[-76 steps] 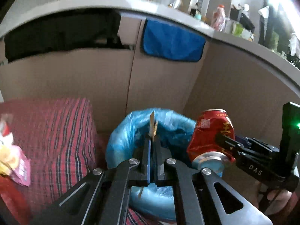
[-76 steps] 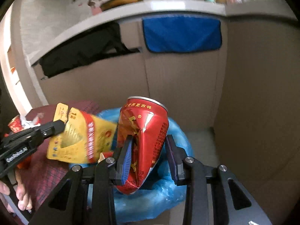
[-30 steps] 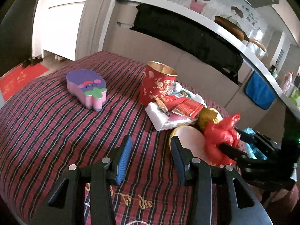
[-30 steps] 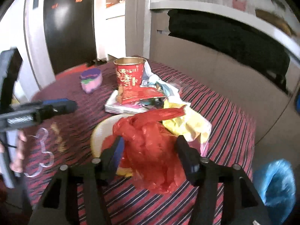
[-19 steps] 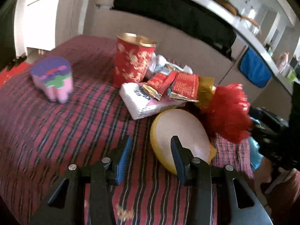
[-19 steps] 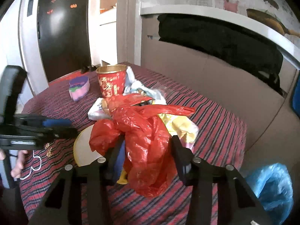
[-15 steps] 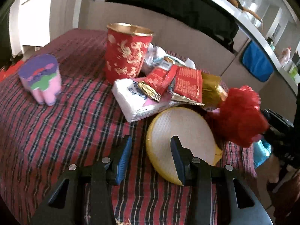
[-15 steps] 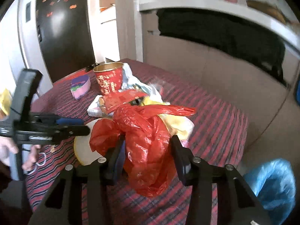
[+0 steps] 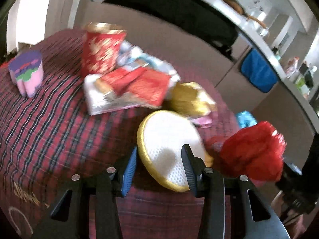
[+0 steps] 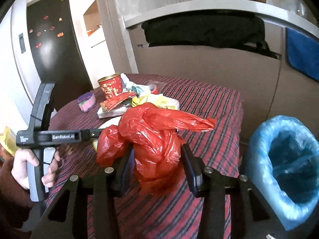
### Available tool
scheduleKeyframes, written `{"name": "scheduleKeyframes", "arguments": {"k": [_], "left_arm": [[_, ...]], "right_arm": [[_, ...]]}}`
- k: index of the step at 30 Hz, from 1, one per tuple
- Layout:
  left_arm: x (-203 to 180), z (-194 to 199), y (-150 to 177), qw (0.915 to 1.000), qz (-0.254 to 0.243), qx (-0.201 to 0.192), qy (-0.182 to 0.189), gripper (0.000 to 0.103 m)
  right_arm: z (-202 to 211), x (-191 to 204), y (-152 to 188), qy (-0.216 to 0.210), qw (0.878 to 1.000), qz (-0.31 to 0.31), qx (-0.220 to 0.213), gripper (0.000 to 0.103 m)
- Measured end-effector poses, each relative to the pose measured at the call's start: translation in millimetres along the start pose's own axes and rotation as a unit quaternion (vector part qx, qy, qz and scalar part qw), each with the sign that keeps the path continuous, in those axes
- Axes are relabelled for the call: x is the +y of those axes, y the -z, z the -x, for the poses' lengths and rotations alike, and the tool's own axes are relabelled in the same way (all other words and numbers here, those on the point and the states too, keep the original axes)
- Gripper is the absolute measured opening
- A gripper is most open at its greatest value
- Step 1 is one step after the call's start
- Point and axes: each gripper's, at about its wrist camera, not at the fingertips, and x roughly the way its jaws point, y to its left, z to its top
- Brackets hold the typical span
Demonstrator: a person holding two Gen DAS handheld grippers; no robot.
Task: Collect trash
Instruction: 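Grasp the red plastic bag with the right gripper while the left grasps the paper plate, then carry the red bag and yellow-rimmed plate over the blue bin and release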
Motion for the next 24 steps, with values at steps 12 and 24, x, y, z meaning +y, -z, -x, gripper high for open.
{"name": "scheduleKeyframes", "arguments": {"k": [12,24], "left_arm": [[-45,-24,-5,0.9996,-0.001,-0.014,-0.026,0.02],[-65,29,0,0.9917,-0.058,-0.093,-0.067,0.015]], "right_arm": [[28,-11,10,0.017,0.999,-0.011,-0.028,0.039],[31,-24,2,0.021,0.999,-0.022,-0.027,0.038]]}}
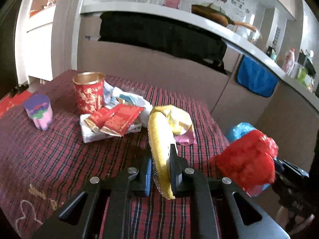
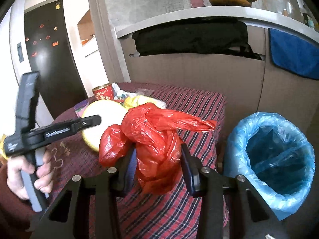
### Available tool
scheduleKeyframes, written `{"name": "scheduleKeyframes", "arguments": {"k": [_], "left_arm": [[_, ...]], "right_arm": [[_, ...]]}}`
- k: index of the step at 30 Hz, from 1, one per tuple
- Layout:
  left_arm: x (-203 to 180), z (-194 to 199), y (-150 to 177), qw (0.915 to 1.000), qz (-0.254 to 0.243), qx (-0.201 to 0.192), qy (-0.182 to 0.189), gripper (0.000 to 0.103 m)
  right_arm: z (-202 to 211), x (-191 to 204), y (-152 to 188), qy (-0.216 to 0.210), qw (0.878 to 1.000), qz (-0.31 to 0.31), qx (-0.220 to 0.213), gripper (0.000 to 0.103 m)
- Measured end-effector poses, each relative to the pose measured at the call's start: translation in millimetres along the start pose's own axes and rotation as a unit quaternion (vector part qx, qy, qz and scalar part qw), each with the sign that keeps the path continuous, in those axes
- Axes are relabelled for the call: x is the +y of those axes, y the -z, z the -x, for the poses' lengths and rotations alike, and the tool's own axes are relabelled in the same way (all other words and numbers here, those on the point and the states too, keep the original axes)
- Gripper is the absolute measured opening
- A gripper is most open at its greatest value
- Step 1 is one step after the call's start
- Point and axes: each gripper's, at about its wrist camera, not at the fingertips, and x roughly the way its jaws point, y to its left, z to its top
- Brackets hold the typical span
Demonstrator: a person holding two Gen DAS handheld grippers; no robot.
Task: Collect trash
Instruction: 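Carry the red bag and yellow-rimmed plate over the blue bin and release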
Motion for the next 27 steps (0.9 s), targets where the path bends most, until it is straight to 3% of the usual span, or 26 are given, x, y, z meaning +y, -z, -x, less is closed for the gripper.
{"name": "scheduleKeyframes", "arguments": {"k": [6,14,21,27], "left_arm": [[-10,35,-3,0.9989,-0.013,-0.04,0.019,0.015],[-74,66,-20,0.9916,-0.067,-0.085,0.071,0.015],[-141,44,-21,0.9862,-0.101,-0.073,0.108,0.015],[-190,1,-13,0.983,-0.124,-0.055,0.124,0.015]], "right_arm": [[19,-10,-15,0.004,1.0,-0.018,-0.021,0.037],[81,-37,-23,0.074,0.993,-0.018,-0.086,0.037],[121,-81,-16,0.142,0.983,-0.042,-0.113,0.037],[143,-123,-5,0.189,0.972,-0.068,-0.121,0.037]]}}
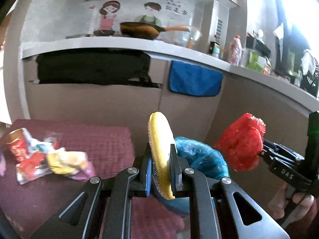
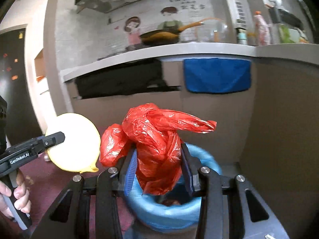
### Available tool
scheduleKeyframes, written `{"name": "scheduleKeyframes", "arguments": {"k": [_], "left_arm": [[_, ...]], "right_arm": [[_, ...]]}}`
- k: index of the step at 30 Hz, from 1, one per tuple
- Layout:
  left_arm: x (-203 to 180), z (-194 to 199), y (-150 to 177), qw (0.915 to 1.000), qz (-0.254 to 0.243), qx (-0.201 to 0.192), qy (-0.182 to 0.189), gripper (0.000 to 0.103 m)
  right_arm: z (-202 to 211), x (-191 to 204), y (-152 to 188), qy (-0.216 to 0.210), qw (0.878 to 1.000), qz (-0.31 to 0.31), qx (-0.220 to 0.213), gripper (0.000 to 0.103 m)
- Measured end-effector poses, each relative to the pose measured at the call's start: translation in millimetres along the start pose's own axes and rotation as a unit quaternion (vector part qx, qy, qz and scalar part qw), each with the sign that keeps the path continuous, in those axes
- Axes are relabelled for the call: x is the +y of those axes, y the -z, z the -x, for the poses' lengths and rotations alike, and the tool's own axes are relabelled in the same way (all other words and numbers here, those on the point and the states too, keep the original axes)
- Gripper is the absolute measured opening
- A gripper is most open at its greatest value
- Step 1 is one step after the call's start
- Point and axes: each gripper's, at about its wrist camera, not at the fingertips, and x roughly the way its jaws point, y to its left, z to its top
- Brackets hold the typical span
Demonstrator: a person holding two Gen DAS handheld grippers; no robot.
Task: Collect trash
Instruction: 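Carry the red bag and yellow-rimmed plate over the blue bin and release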
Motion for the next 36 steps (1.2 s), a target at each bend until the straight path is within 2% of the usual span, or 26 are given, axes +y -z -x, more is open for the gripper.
{"name": "scheduleKeyframes", "arguments": {"k": [5,12,22,36], "left_arm": [[-17,-40,10,0.9995,-0.012,0.028,0.005,0.015],[-27,-75,23,0.9979,-0.022,0.061,0.001,0.015],[-19,-96,32,0.9969,-0.009,0.078,0.002,0.015],[-13,-126,38,0.9961,-0.001,0.088,0.004,0.015]], "right_arm": [[-12,-28,10,0.024,1.0,-0.013,0.016,0.037],[-37,-51,27,0.024,0.998,-0.044,0.038,0.037],[-67,-61,42,0.013,0.995,-0.072,0.062,0.037],[-101,-67,59,0.025,0.993,-0.075,0.087,0.038]]}}
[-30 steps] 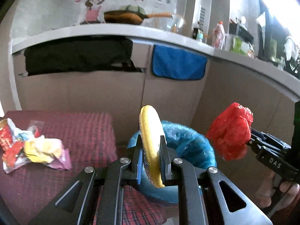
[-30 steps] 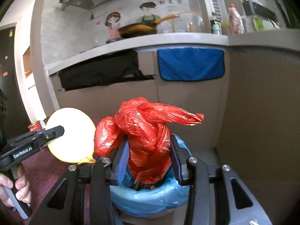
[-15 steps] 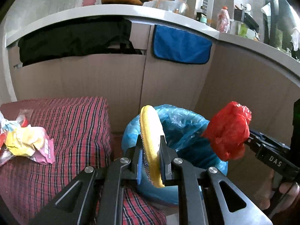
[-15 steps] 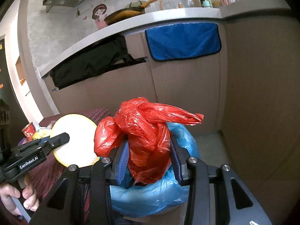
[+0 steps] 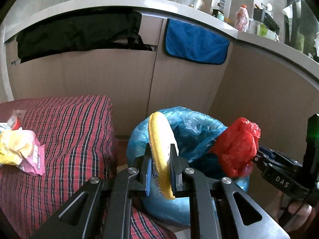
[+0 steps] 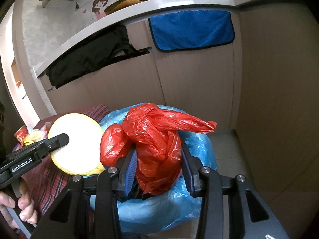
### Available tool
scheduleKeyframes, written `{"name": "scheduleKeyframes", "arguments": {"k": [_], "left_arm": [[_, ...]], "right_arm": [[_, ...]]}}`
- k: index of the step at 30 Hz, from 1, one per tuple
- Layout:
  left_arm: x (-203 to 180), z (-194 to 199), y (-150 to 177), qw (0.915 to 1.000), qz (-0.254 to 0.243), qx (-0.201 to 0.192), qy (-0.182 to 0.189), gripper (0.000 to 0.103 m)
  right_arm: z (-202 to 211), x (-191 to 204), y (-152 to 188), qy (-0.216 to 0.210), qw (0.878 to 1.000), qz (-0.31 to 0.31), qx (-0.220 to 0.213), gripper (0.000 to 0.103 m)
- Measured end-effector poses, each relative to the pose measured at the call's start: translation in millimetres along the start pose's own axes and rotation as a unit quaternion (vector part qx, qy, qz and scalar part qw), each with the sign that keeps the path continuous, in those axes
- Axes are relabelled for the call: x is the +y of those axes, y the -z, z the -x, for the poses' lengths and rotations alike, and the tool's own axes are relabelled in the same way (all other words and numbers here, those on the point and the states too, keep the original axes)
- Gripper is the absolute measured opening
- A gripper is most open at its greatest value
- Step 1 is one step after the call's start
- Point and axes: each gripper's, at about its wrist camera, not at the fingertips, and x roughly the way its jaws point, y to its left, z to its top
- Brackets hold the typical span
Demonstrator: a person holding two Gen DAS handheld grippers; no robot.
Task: Collect trash
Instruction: 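Carry the red bag and yellow-rimmed plate over the blue bin and release, then move both grippers back to the table toward the purple box and red cup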
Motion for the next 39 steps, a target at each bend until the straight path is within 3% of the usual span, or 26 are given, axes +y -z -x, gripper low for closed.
{"name": "scheduleKeyframes", "arguments": {"k": [7,11,14,17,26,34,39], "left_arm": [[6,-15,4,0.9999,0.008,0.015,0.002,0.017],[13,-19,3,0.9983,0.038,0.031,0.032,0.021],[15,-14,0,0.998,0.048,0.024,0.034,0.022],[18,-7,-3,0.9978,0.058,0.016,0.028,0.03],[19,22,-13,0.9948,0.061,-0.007,0.082,0.034],[66,83,-11,0.9981,0.052,-0.029,-0.016,0.034],[134,148,13,0.9907,0.06,-0.055,-0.109,0.034]], "right_arm": [[-13,-3,5,0.008,1.0,0.003,0.014,0.039],[-13,-3,6,0.006,1.0,0.004,0.016,0.043],[-11,-1,4,0.008,1.0,0.012,0.011,0.047],[0,4,2,0.03,0.999,0.027,-0.013,0.062],[23,16,-3,0.024,0.999,0.04,-0.022,0.063],[48,55,-11,-0.016,0.997,0.069,-0.026,0.063],[60,109,-16,-0.068,0.992,0.102,-0.029,0.06]]}}
